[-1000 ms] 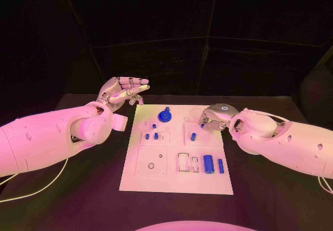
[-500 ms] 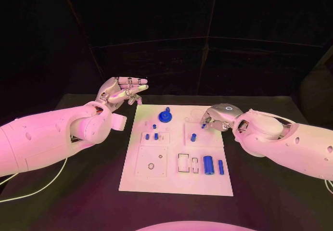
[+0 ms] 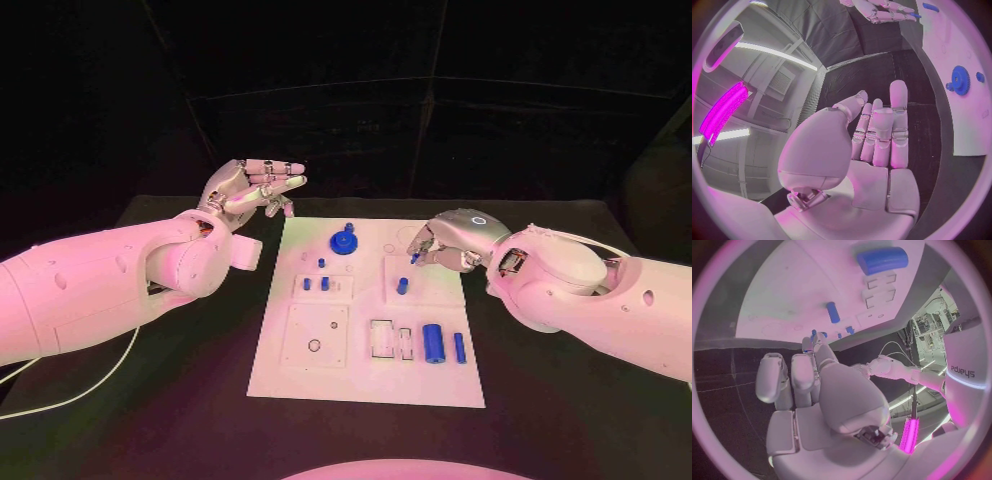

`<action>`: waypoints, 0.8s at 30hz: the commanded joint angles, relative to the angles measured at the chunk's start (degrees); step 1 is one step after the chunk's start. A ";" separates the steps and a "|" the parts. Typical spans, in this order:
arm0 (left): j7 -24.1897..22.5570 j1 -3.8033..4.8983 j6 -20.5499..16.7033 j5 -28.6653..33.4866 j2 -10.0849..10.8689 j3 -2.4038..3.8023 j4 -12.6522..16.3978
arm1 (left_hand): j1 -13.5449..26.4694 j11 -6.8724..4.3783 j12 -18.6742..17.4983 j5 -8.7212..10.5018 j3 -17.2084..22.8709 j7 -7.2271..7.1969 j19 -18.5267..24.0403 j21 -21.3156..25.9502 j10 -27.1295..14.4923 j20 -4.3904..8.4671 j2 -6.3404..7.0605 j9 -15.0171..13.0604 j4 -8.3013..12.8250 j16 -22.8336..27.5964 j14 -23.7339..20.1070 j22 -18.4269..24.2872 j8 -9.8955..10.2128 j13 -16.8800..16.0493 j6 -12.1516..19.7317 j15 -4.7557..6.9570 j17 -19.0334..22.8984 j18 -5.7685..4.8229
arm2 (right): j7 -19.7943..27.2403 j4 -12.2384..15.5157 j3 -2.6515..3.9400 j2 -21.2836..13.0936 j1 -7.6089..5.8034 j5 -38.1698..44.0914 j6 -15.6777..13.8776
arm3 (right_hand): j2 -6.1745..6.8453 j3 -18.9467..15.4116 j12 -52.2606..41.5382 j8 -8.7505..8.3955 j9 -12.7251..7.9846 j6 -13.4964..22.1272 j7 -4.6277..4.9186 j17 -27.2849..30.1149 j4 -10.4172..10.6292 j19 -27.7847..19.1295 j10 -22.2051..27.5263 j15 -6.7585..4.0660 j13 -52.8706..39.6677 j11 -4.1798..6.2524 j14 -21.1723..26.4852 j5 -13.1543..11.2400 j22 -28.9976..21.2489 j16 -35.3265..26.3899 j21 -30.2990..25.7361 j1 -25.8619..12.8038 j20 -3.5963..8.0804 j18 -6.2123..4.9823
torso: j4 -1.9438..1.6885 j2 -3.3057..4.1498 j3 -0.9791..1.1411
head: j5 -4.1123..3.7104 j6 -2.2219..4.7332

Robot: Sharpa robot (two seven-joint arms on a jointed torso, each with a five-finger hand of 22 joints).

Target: Assemble the parts on the task board

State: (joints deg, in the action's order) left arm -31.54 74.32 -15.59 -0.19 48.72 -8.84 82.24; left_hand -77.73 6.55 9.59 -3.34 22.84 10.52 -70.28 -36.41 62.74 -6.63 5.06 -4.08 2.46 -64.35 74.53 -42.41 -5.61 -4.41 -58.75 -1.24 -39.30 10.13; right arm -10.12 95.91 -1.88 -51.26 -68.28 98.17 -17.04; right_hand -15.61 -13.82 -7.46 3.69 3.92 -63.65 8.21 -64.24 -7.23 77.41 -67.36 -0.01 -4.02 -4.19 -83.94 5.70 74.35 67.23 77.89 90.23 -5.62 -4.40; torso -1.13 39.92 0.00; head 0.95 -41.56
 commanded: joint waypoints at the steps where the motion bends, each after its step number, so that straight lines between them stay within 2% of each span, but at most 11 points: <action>1: -0.19 0.08 0.64 0.20 -0.16 0.04 0.00 | -0.53 -0.10 0.25 0.08 0.00 0.10 0.17 0.35 -0.34 -0.12 -0.12 0.08 0.47 0.07 -0.31 0.09 -0.17 0.03 0.44 0.03 0.08 0.31 | -0.09 2.12 0.47 -0.07 -0.26 -0.23 -2.19 | 0.39 0.08 0.27 0.30 0.06 -0.50 -0.04 0.00 -0.36 0.44 -0.41 -0.50 0.10 -0.02 -2.48 0.30 0.09 0.21 0.38 -0.31 -0.11 0.32 | -0.05 0.01 -0.03 | 0.26 0.08; 8: -0.18 0.08 0.67 0.20 -0.29 0.04 0.06 | -0.53 -0.10 0.25 0.08 0.00 0.10 0.17 0.35 -0.34 -0.12 -0.12 0.08 0.47 0.07 -0.31 0.09 -0.17 0.03 0.44 0.03 0.08 0.31 | 0.04 4.77 0.97 0.83 -0.51 -0.33 -2.50 | 0.40 0.15 0.30 0.30 0.06 -0.50 -0.03 -0.01 -0.47 0.48 -0.41 -0.49 0.11 -0.03 -2.48 0.43 0.16 0.28 0.43 -0.32 -0.11 0.34 | -0.11 0.06 -0.07 | 0.79 0.12; 15: -0.18 0.08 0.69 0.20 -0.43 0.04 0.17 | -0.53 -0.10 0.25 0.08 0.00 0.10 0.17 0.35 -0.34 -0.12 -0.12 0.08 0.47 0.07 -0.31 0.09 -0.17 0.03 0.44 0.03 0.08 0.31 | 0.47 4.66 1.01 4.16 -0.53 -0.86 -1.73 | 0.41 0.26 0.35 0.28 0.05 -0.49 0.00 0.07 -0.64 0.46 -0.41 -0.48 0.12 -0.06 -2.46 0.63 0.14 0.30 0.41 -0.36 -0.12 0.33 | 0.00 0.09 -0.12 | 2.35 -0.28; 18: -0.18 0.08 0.75 0.20 -0.49 0.04 0.31 | -0.53 -0.10 0.25 0.08 0.00 0.10 0.17 0.35 -0.34 -0.12 -0.12 0.08 0.47 0.07 -0.31 0.09 -0.17 0.03 0.44 0.03 0.08 0.31 | 0.88 3.81 0.93 6.09 -0.40 -0.92 -1.25 | 0.41 0.28 0.36 0.28 0.05 -0.48 0.02 0.10 -0.66 0.45 -0.41 -0.48 0.13 -0.07 -2.46 0.65 0.12 0.28 0.40 -0.37 -0.12 0.33 | -0.02 0.14 -0.06 | 3.23 -0.58; 20: -0.17 0.08 0.77 0.20 -0.58 0.04 0.40 | -0.53 -0.10 0.25 0.08 0.00 0.10 0.17 0.35 -0.34 -0.12 -0.12 0.08 0.47 0.07 -0.31 0.09 -0.17 0.03 0.44 0.03 0.08 0.31 | 1.27 2.78 0.71 7.90 0.06 -0.83 -0.82 | 0.41 0.33 0.40 0.25 0.04 -0.44 0.05 0.17 -0.73 0.44 -0.37 -0.46 0.14 -0.09 -2.44 0.72 0.12 0.26 0.40 -0.41 -0.12 0.33 | 0.02 0.12 -0.05 | 4.08 -0.91; 24: -0.15 0.09 0.85 0.20 -0.74 0.04 0.56 | -0.67 -0.07 0.34 0.07 0.02 0.14 0.16 0.37 -0.48 -0.14 -0.17 0.08 0.58 0.06 -0.34 0.10 -0.19 0.03 0.52 0.00 0.11 0.30 | 1.93 1.34 -0.64 10.16 0.63 -0.44 -0.36 | 0.39 0.41 0.46 0.21 0.02 -0.37 0.09 0.20 -0.84 0.44 -0.31 -0.44 0.16 -0.12 -2.43 0.81 0.13 0.30 0.40 -0.44 -0.13 0.33 | -0.11 0.09 -0.07 | 4.77 -1.45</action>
State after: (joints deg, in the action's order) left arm -31.46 74.32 -15.48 -0.17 48.07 -8.85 82.62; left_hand -77.99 6.55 9.59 -3.34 22.85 10.73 -70.28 -36.41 62.74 -6.63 4.80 -4.08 2.79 -64.35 74.53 -42.37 -5.61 -4.41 -58.54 -1.24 -39.23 10.11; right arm -9.45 97.61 -2.48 -41.45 -67.66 97.47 -18.06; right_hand -15.30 -13.34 -7.25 3.74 3.89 -63.87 8.22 -64.11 -7.74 77.62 -67.36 0.00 -3.91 -4.20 -83.94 6.14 74.44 67.23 78.08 89.94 -5.84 -4.42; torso -1.16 40.02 -0.08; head 5.29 -42.72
